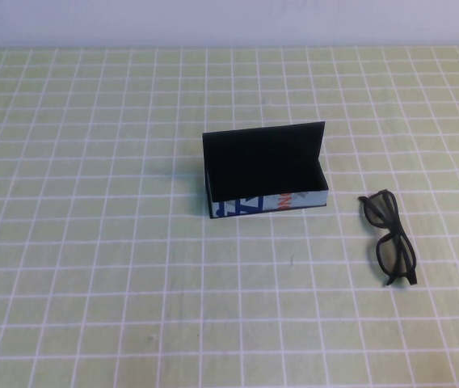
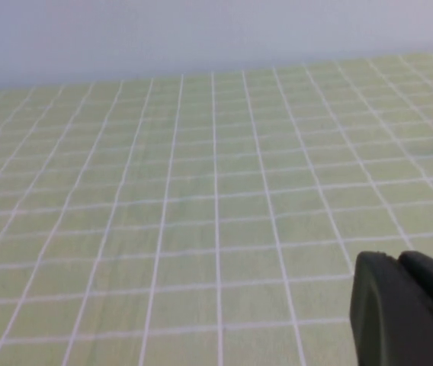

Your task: Take glasses out of glasses case

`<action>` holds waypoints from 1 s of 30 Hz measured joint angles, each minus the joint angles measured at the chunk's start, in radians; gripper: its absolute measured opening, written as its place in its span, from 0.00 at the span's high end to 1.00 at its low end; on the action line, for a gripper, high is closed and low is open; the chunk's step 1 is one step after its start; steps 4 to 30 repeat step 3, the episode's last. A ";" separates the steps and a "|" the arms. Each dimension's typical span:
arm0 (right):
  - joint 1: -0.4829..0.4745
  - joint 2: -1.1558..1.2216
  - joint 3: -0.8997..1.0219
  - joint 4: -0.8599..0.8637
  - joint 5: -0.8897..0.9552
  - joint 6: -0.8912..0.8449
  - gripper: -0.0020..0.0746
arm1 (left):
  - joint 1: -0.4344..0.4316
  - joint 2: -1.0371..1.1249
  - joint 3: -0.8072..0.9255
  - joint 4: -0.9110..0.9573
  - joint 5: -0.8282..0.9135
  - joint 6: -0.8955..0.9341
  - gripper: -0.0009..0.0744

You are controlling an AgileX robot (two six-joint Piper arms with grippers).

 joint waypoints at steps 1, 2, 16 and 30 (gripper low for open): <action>0.000 0.000 0.000 0.000 0.000 0.000 1.00 | 0.002 -0.015 0.000 0.032 0.038 -0.037 0.99; 0.000 0.000 0.000 0.000 0.000 0.000 1.00 | 0.002 -0.020 0.000 0.049 0.060 -0.058 0.99; 0.000 0.000 0.000 0.002 0.000 0.000 1.00 | 0.002 -0.023 0.000 0.064 0.089 -0.075 0.99; 0.000 0.000 0.000 0.002 0.000 0.000 1.00 | 0.002 -0.023 0.000 0.064 0.089 -0.075 0.99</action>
